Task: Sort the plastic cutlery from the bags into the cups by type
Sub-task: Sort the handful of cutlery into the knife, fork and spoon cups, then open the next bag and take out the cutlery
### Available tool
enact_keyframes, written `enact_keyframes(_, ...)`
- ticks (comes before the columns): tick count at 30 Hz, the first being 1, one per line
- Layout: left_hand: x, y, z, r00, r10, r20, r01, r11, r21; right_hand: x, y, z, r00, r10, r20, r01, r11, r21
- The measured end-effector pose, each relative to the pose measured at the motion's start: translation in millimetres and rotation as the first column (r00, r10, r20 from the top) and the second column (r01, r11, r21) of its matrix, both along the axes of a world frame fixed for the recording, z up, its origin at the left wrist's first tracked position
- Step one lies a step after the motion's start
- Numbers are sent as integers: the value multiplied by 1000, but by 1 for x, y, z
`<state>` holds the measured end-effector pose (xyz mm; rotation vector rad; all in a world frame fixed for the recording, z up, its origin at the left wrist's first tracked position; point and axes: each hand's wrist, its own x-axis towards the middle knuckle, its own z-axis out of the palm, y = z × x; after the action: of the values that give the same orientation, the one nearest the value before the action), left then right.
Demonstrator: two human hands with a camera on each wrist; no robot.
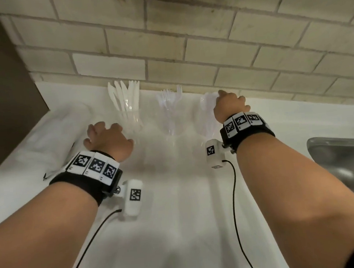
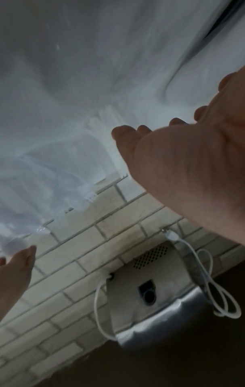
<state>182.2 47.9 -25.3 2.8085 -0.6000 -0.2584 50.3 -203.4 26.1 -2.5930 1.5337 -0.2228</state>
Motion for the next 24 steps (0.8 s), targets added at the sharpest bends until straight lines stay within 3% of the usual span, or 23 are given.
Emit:
enact_keyframes(3,15,13,-6,998,65,-14,-64,997,35,2,10,2,999,2,40,1,997,-76)
enact_keyframes(6,27,24,-10,990,142,-17,-141,989,47,8,38,11,973,143,183,-99,968,-230)
enact_keyframes(9,38,32,-10,971,238,7,-238,969,69,22,83,17,922,311,231,-258,938,-231)
enact_keyframes(16,66,63,-6,890,454,40,-455,888,59,66,174,-11,809,568,149,-581,812,62)
enact_keyframes(20,81,92,-3,883,458,-105,-453,889,68,89,204,-38,784,594,183,-616,702,357)
enact_keyframes(24,81,117,-11,903,333,-270,-368,925,-90,96,227,-50,755,594,277,-638,572,515)
